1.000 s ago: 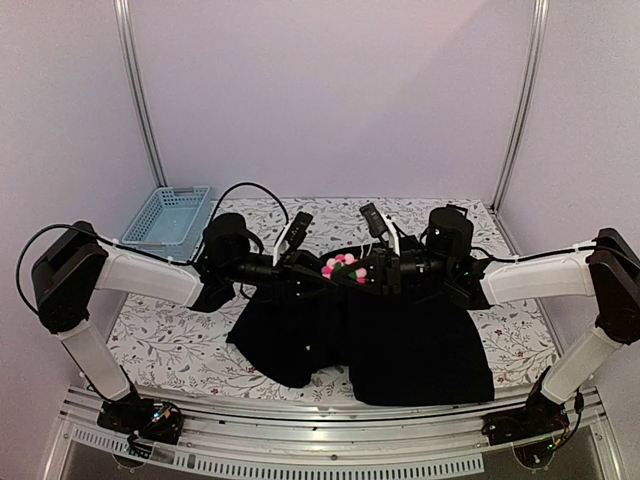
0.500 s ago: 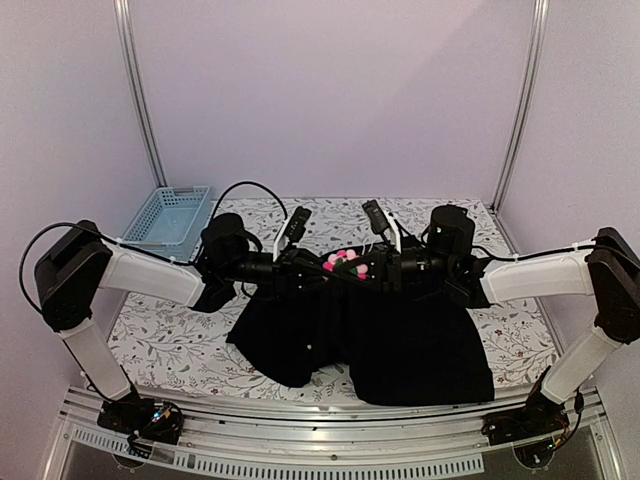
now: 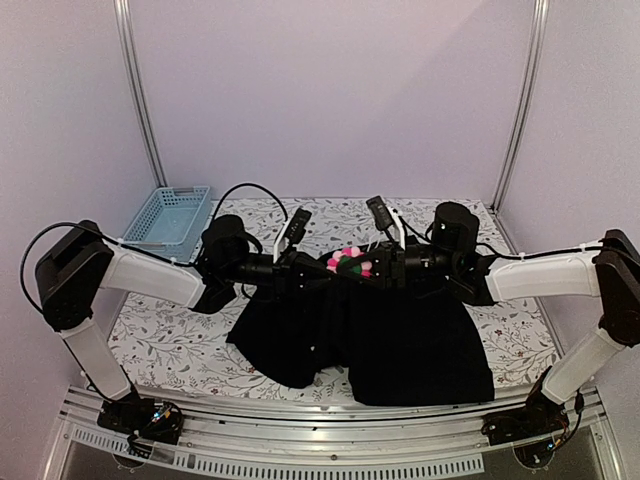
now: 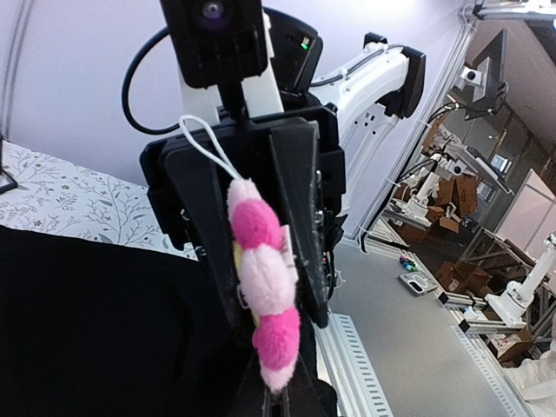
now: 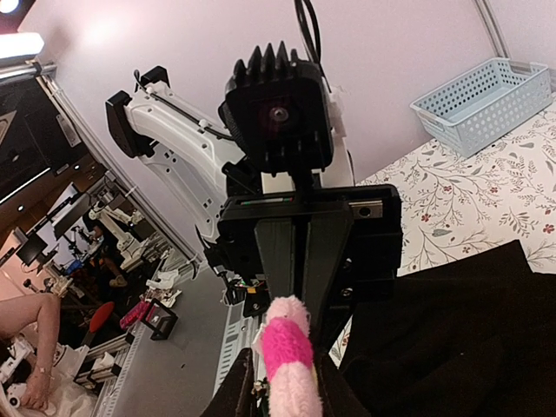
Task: Pin the brooch onto the clothing
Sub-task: Pin the flattened clothing at the center of the board.
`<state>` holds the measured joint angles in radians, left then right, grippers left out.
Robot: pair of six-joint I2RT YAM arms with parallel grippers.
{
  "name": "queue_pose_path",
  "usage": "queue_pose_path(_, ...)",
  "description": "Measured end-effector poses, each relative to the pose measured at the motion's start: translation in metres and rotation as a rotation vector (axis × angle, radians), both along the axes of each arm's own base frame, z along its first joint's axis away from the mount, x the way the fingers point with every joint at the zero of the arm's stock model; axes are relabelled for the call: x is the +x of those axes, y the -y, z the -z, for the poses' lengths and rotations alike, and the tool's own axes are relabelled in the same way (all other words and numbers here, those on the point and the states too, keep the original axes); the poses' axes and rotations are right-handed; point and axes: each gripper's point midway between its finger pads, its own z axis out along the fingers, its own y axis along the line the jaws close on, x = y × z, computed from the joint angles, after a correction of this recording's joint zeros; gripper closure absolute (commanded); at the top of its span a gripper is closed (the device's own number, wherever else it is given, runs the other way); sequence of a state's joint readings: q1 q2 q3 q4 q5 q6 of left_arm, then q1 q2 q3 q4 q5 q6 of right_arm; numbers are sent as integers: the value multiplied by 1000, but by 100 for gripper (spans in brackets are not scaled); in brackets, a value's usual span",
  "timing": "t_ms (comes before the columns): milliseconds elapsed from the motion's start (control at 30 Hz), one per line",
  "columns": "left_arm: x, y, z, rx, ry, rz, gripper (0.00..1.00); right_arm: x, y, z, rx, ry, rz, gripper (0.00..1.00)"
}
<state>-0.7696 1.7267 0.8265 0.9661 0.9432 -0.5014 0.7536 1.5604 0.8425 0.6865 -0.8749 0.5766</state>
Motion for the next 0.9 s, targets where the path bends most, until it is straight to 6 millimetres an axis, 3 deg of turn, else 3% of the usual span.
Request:
queue_pose_path(67,0,0,0,0,0,3,100,0,0,0,-1,3,0,84)
queue_pose_path(500,4,-2,0,1,-13,-15,100,0,1,8,-25,-22,4,50)
queue_pose_path(900,4,-3,1,0,-14,-18,100,-7,8,17,-55,-20,2,43)
